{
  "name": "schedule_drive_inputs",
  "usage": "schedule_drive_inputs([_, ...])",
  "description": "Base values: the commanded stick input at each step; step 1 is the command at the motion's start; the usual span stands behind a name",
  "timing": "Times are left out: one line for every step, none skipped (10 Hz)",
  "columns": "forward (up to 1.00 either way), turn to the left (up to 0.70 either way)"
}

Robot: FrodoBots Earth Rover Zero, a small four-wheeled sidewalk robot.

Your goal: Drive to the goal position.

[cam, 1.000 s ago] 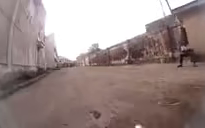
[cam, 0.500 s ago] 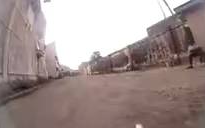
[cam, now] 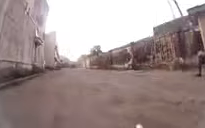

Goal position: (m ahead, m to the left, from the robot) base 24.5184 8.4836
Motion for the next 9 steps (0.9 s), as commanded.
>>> schedule_drive_inputs([1.00, 0.00])
schedule_drive_inputs([1.00, 0.12])
schedule_drive_inputs([1.00, 0.25])
schedule_drive_inputs([1.00, 0.33])
schedule_drive_inputs([1.00, 0.34])
schedule_drive_inputs([1.00, 0.34])
schedule_drive_inputs([1.00, 0.32])
schedule_drive_inputs([1.00, 0.26])
schedule_drive_inputs([1.00, 0.05])
